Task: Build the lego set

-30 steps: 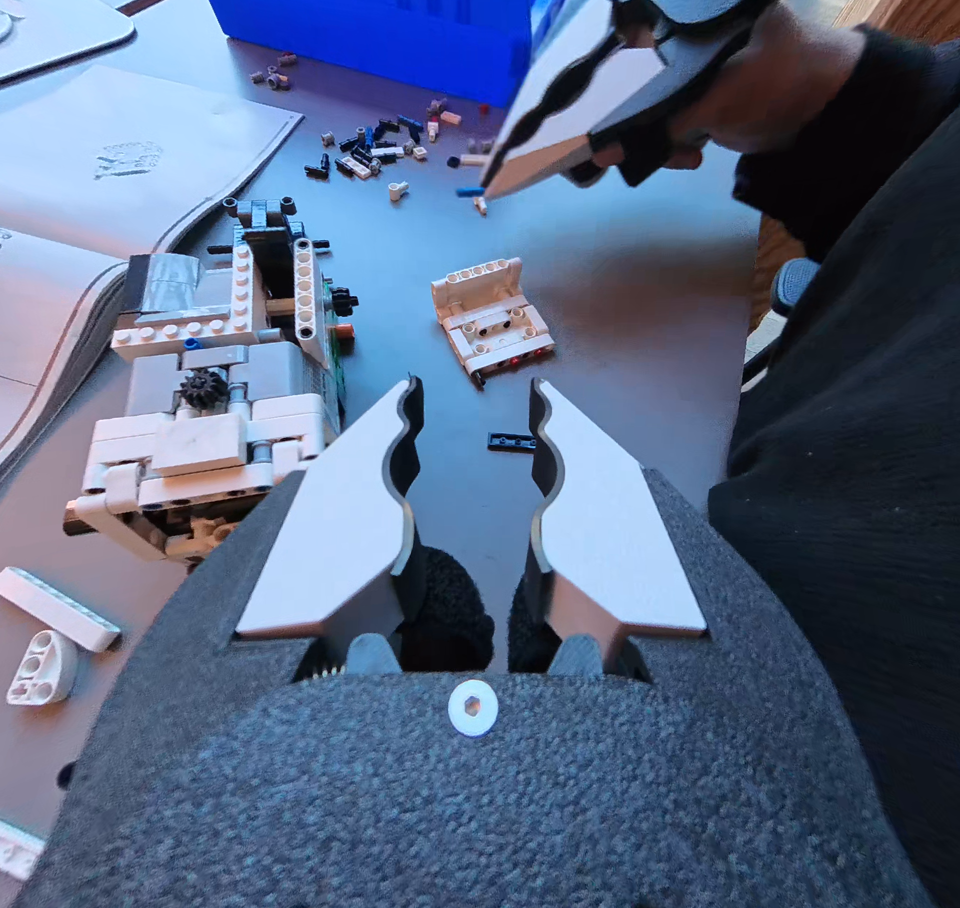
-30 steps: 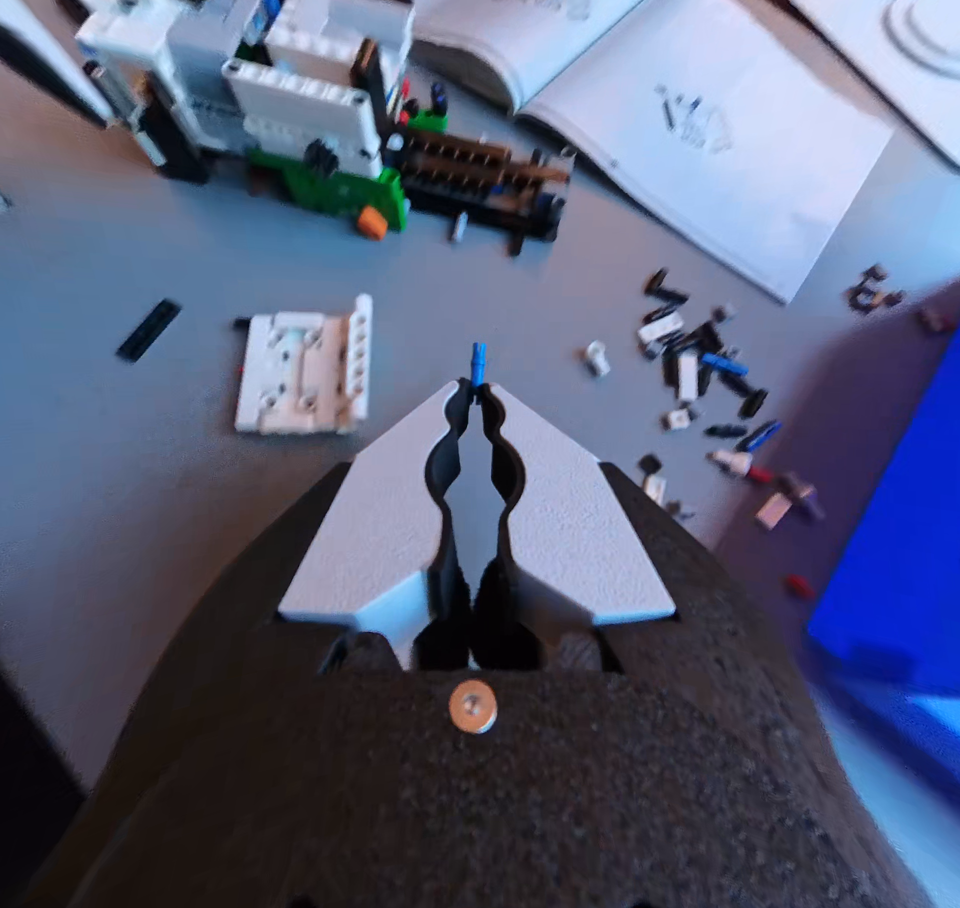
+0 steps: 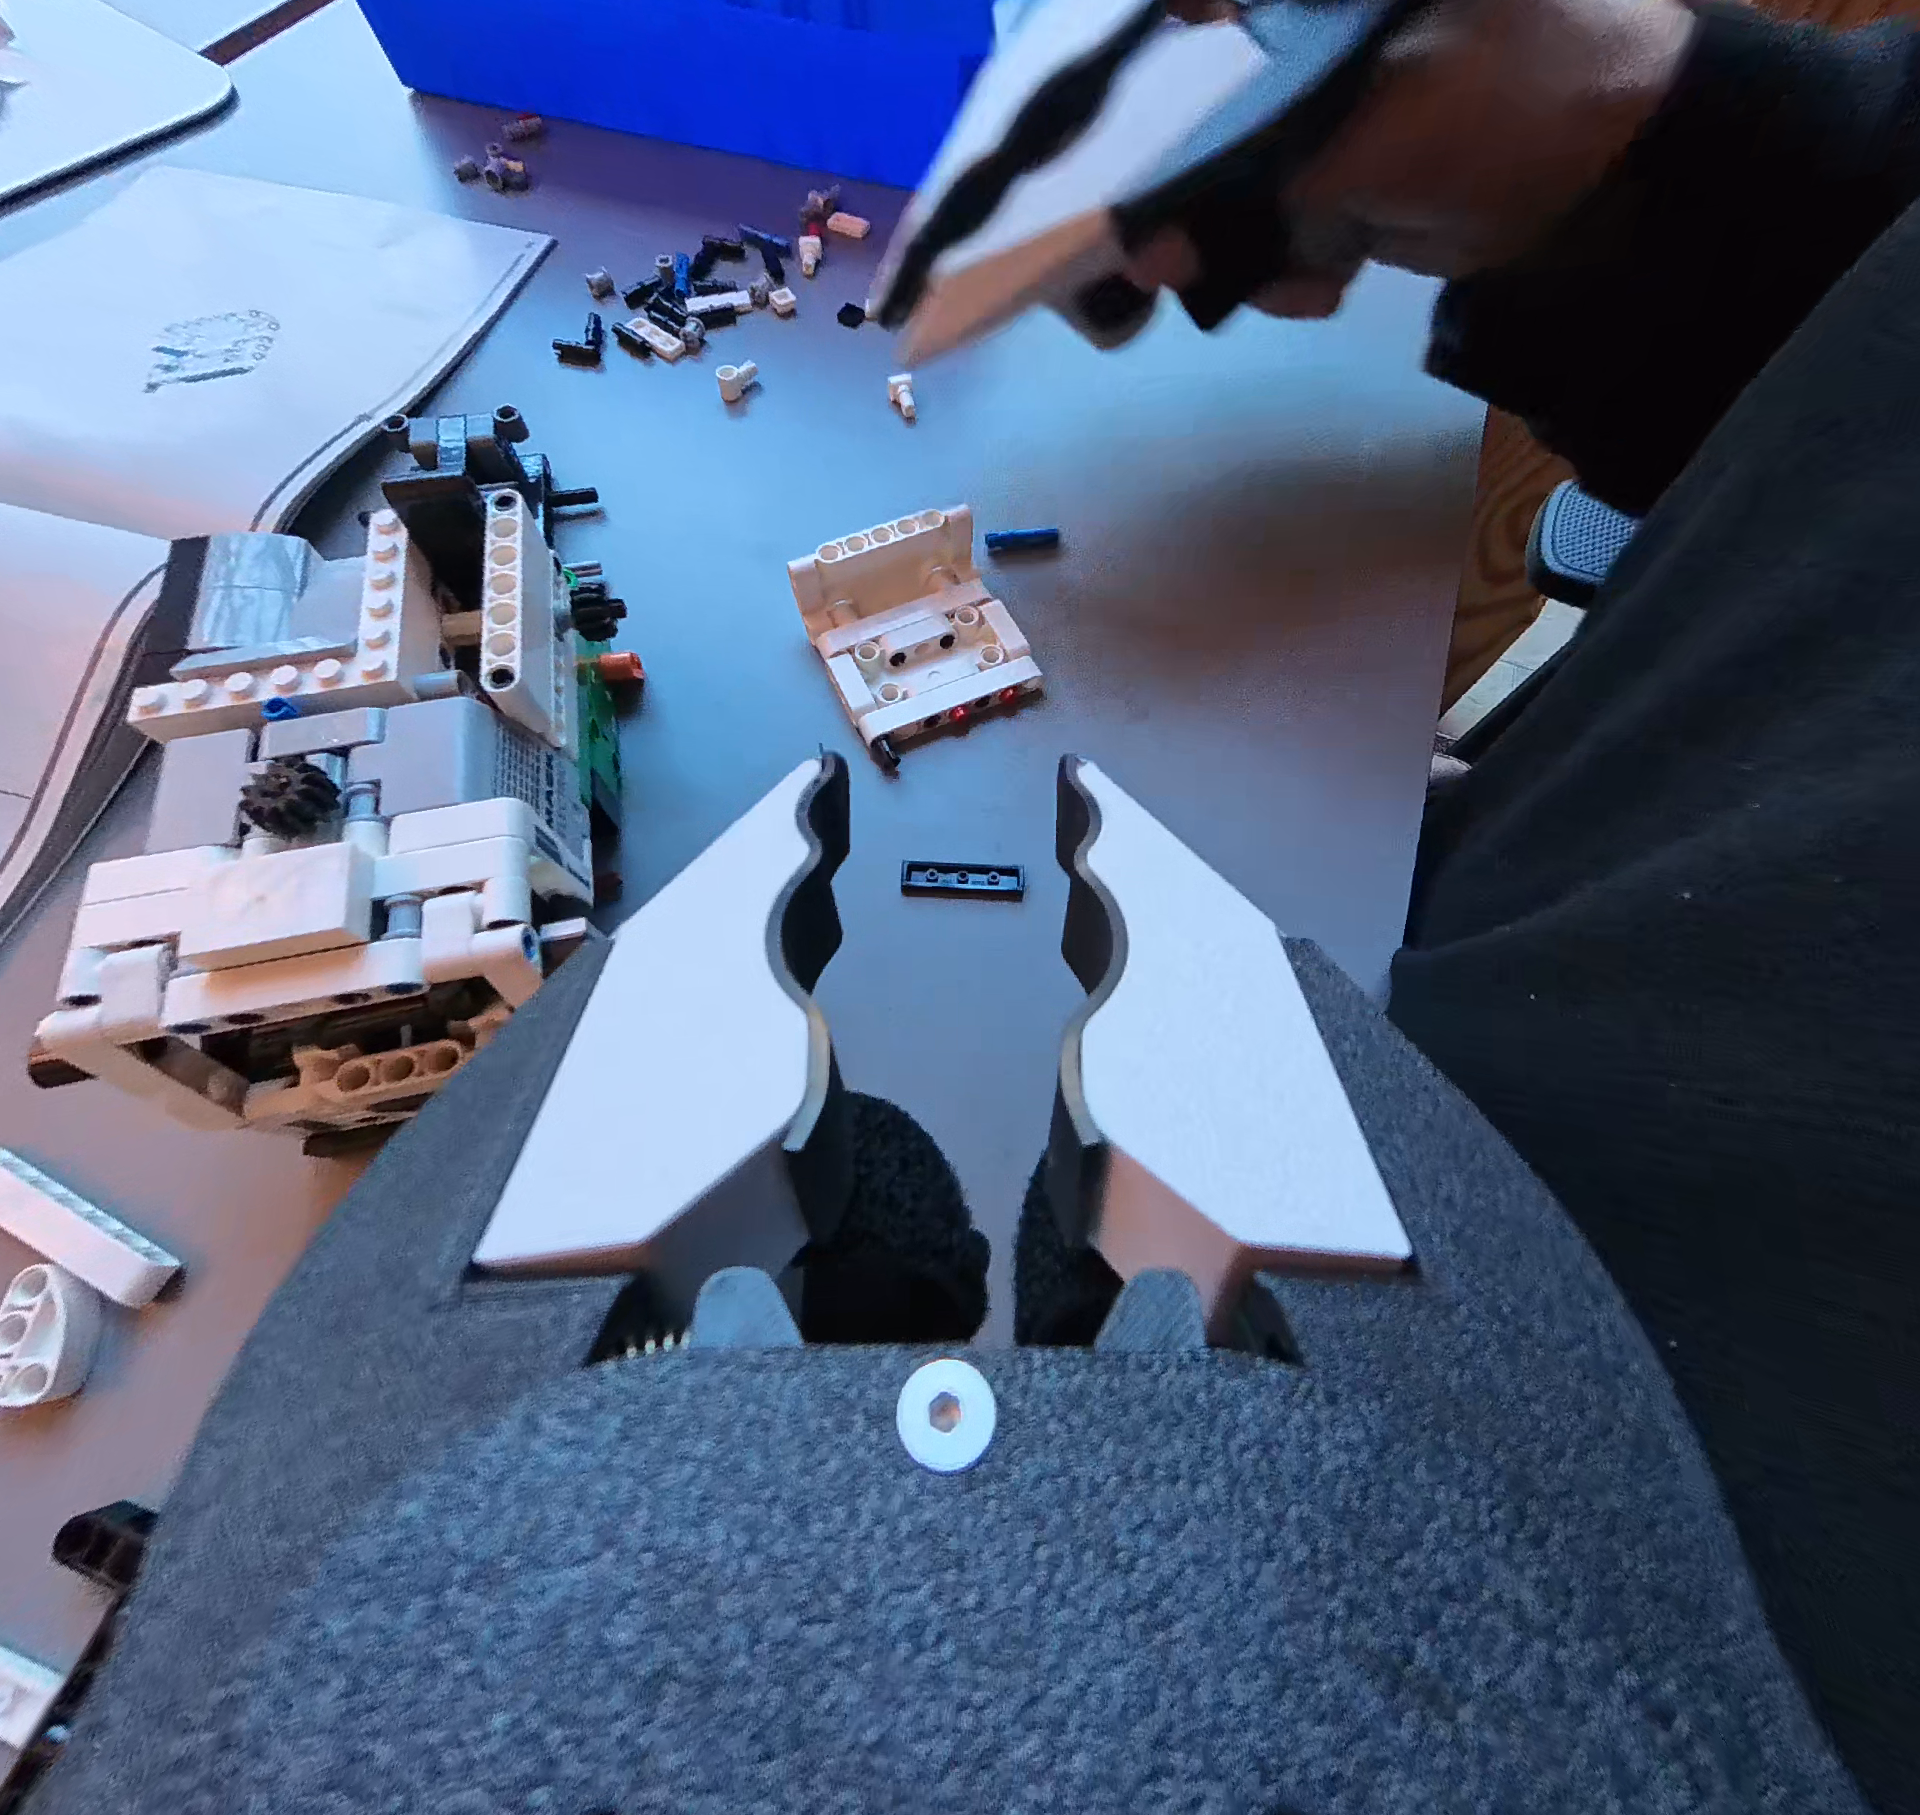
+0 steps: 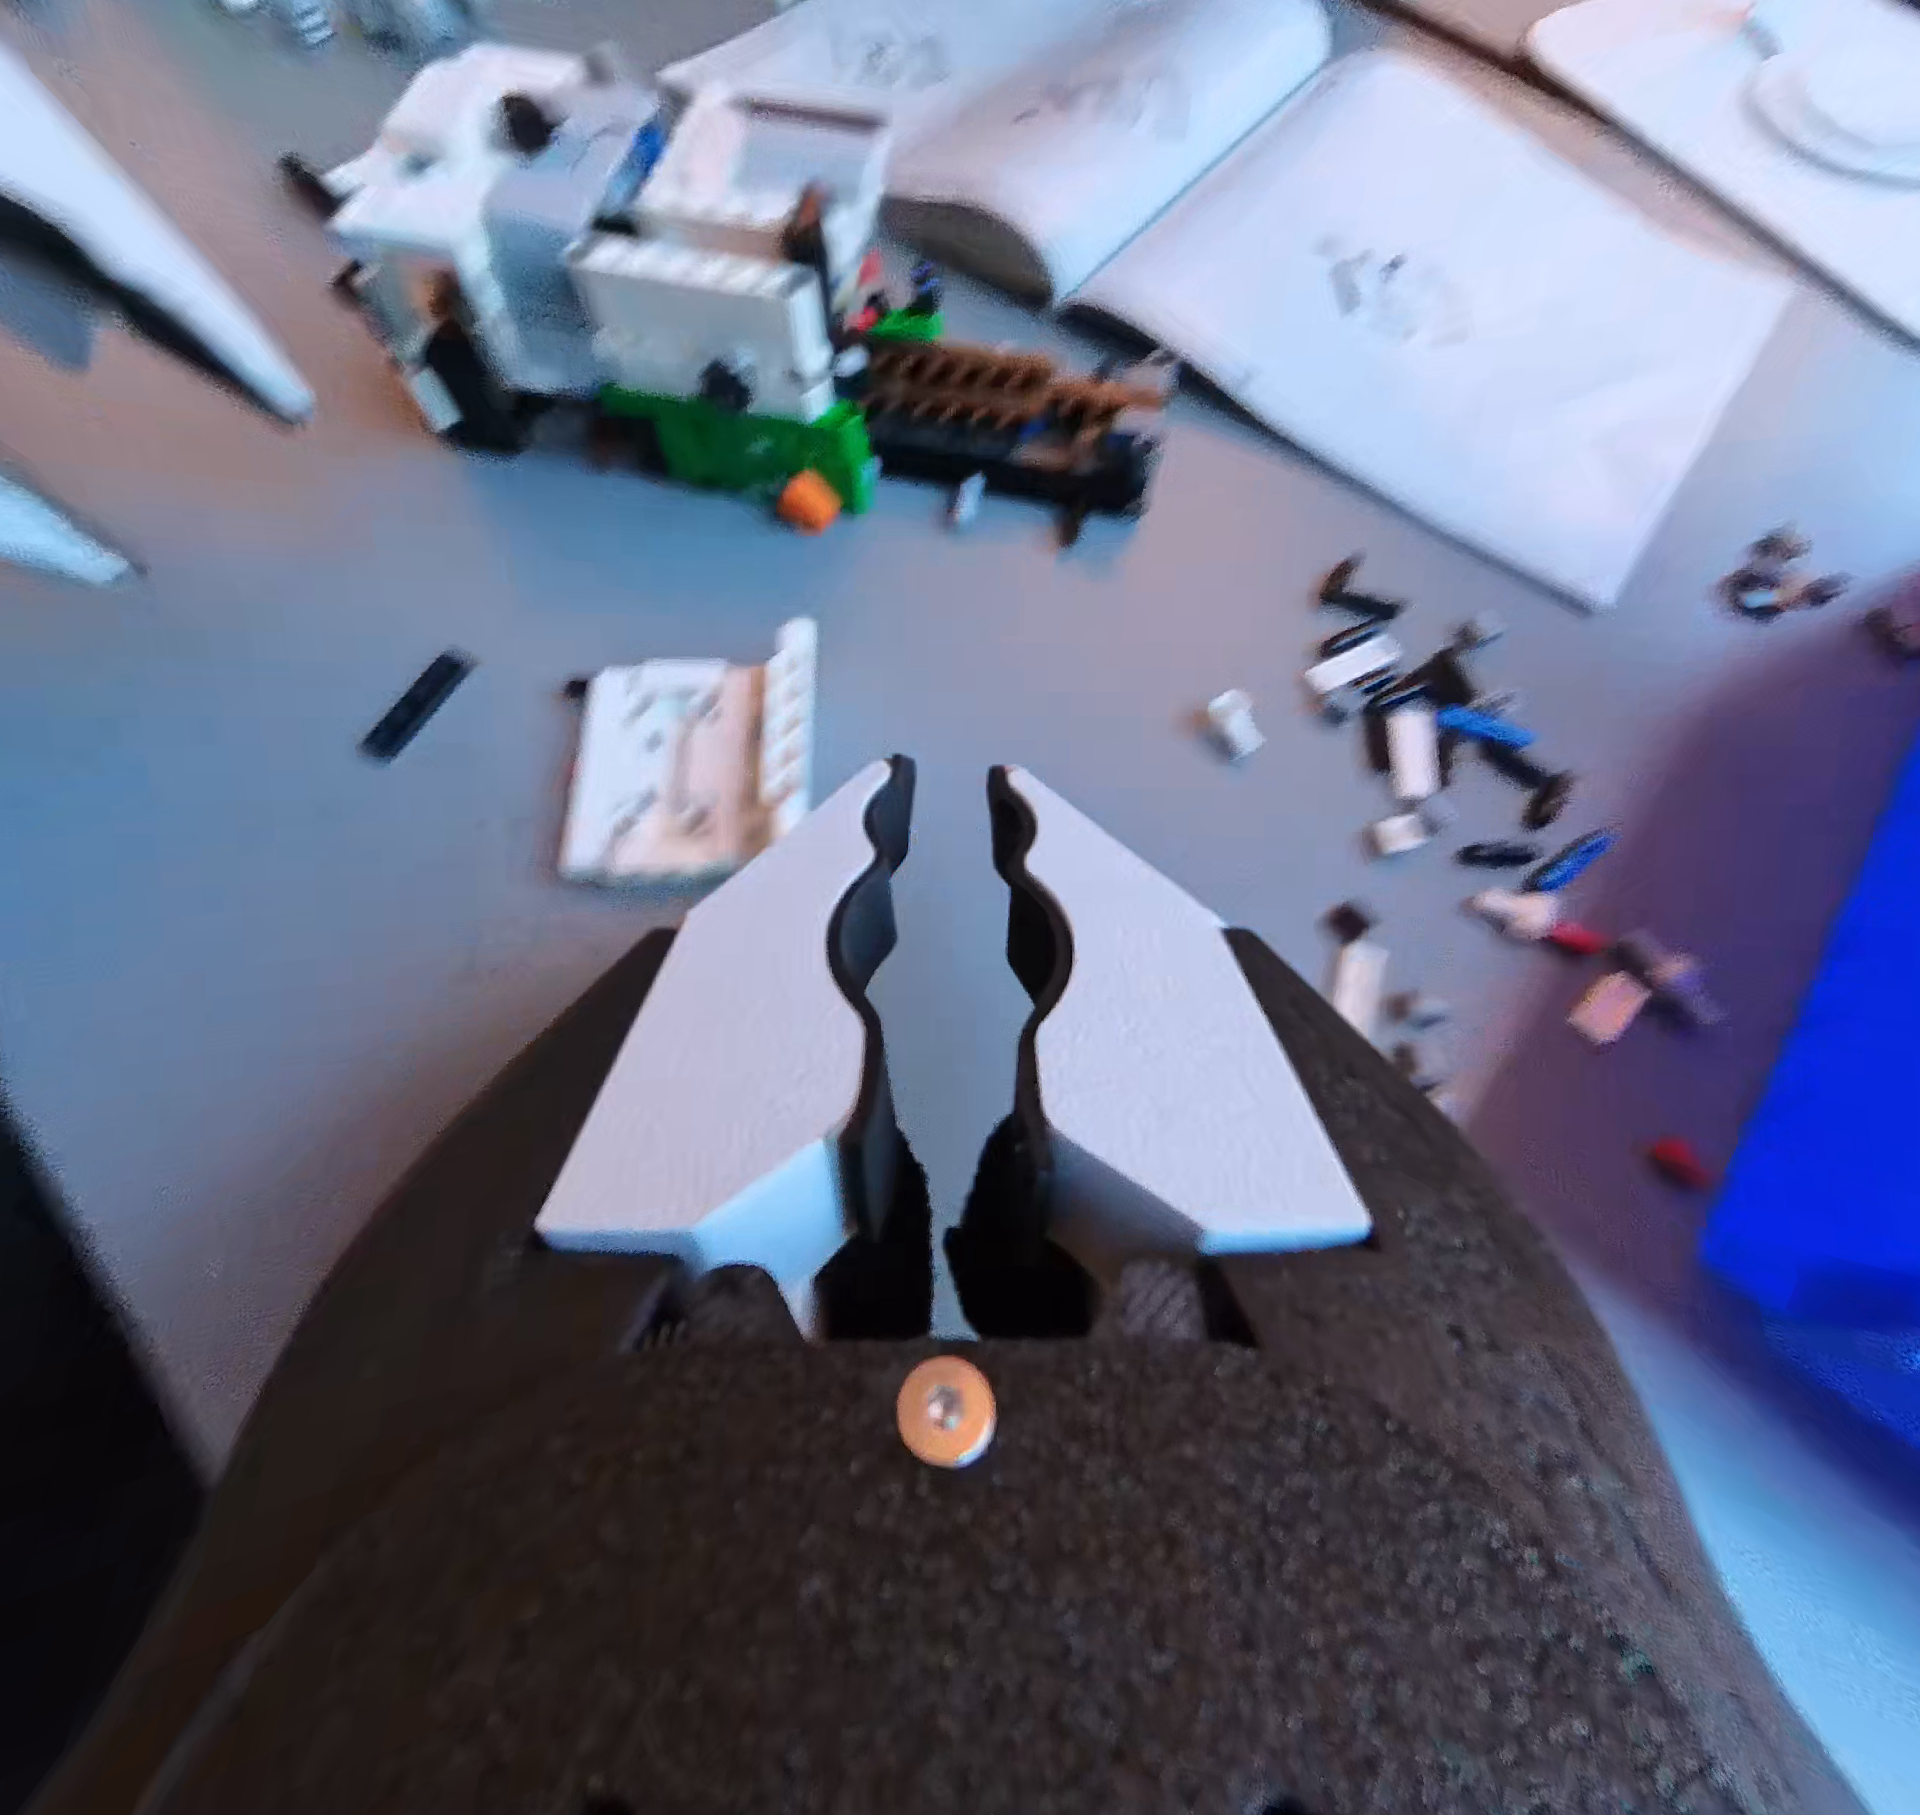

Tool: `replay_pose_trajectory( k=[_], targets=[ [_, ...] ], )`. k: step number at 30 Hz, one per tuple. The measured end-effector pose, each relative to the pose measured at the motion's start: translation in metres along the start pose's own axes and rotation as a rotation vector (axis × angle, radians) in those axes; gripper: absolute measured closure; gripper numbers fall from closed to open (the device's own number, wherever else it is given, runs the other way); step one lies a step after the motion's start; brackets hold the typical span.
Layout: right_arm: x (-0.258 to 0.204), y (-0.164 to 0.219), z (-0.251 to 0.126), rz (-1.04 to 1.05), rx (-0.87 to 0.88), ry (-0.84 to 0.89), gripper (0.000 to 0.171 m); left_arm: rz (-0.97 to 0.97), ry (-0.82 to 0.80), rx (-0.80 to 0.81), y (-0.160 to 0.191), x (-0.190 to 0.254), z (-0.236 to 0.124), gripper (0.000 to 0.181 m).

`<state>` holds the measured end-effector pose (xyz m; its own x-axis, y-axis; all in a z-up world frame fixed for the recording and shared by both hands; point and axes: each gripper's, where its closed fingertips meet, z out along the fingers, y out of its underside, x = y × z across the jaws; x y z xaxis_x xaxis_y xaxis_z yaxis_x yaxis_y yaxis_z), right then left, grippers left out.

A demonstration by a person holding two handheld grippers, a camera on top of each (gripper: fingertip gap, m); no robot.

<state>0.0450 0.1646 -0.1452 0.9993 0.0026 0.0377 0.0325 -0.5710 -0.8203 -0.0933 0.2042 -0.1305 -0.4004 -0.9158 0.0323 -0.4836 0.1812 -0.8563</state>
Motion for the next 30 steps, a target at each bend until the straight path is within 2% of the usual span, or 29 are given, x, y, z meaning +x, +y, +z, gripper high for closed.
replay_pose_trajectory(
  k=[3, 9, 16, 22, 28, 30],
  targets=[
    [0.058, -0.021, 0.024, 0.032, -0.007, 0.157, 0.151, 0.017, -0.002, 0.009, -0.003, 0.002, -0.001, 0.142],
    [0.108, -0.024, 0.081, 0.048, -0.118, 0.173, 0.148, 0.063, -0.053, 0.002, -0.002, -0.002, -0.003, 0.142],
    [0.108, -0.01, 0.099, 0.039, -0.204, 0.139, 0.154, 0.011, -0.07, 0.038, 0.0, -0.009, -0.01, 0.143],
    [0.106, -0.011, 0.102, 0.054, -0.186, 0.13, 0.167, 0.011, -0.062, 0.026, 0.005, -0.01, -0.01, 0.143],
    [0.106, -0.013, 0.097, 0.019, -0.165, 0.15, 0.167, -0.001, -0.044, 0.048, 0.0, -0.013, -0.01, 0.143],
    [0.091, -0.025, 0.088, 0.015, -0.118, 0.08, 0.168, -0.01, -0.041, 0.044, -0.001, -0.014, -0.009, 0.143]
  ],
)
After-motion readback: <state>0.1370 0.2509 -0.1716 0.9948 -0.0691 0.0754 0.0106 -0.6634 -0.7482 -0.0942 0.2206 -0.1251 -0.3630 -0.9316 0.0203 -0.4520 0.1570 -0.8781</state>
